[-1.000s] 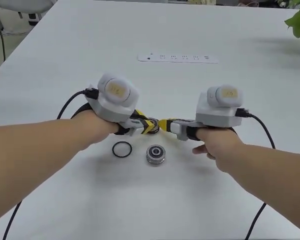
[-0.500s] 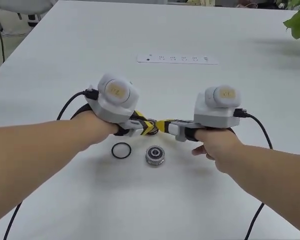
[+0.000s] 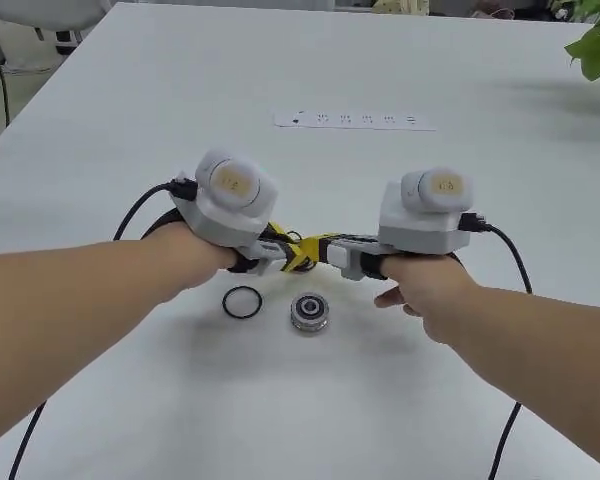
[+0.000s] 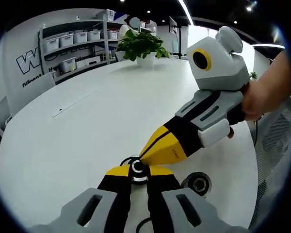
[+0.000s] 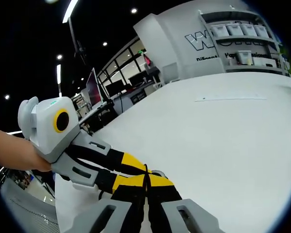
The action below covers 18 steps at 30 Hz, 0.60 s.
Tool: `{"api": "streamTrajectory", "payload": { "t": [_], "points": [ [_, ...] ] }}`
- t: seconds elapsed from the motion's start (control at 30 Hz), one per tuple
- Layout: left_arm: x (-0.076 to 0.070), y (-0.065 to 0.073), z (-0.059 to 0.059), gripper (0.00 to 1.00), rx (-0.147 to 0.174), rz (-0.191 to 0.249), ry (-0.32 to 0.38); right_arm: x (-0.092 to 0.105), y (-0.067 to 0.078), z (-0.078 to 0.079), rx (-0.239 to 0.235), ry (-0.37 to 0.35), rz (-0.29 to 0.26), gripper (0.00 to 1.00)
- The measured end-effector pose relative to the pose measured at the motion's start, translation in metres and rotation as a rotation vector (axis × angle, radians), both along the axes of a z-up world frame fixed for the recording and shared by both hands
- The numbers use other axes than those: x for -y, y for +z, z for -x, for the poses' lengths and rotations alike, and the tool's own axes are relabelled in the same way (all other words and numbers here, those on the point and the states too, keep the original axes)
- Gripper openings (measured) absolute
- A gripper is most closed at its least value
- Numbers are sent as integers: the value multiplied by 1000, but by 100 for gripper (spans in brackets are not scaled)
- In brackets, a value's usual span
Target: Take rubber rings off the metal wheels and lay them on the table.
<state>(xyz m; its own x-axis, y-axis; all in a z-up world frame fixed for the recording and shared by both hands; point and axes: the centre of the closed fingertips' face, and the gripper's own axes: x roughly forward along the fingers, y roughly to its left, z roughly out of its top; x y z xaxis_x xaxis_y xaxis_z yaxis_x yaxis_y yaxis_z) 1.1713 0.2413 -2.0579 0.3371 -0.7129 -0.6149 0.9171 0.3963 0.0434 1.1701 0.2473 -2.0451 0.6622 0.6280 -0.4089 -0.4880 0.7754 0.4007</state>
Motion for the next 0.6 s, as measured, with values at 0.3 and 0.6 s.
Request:
{"api": "streamTrajectory", "payload": {
  "t": [0.3,0.6],
  "points": [
    [0,0,0,7,5,-1,-1,8,-6,1,-21,-36,5,0],
    [1,3,1,11,35,-27,-45,11,-6,3,-25,-43,-7,0]
  ]
}}
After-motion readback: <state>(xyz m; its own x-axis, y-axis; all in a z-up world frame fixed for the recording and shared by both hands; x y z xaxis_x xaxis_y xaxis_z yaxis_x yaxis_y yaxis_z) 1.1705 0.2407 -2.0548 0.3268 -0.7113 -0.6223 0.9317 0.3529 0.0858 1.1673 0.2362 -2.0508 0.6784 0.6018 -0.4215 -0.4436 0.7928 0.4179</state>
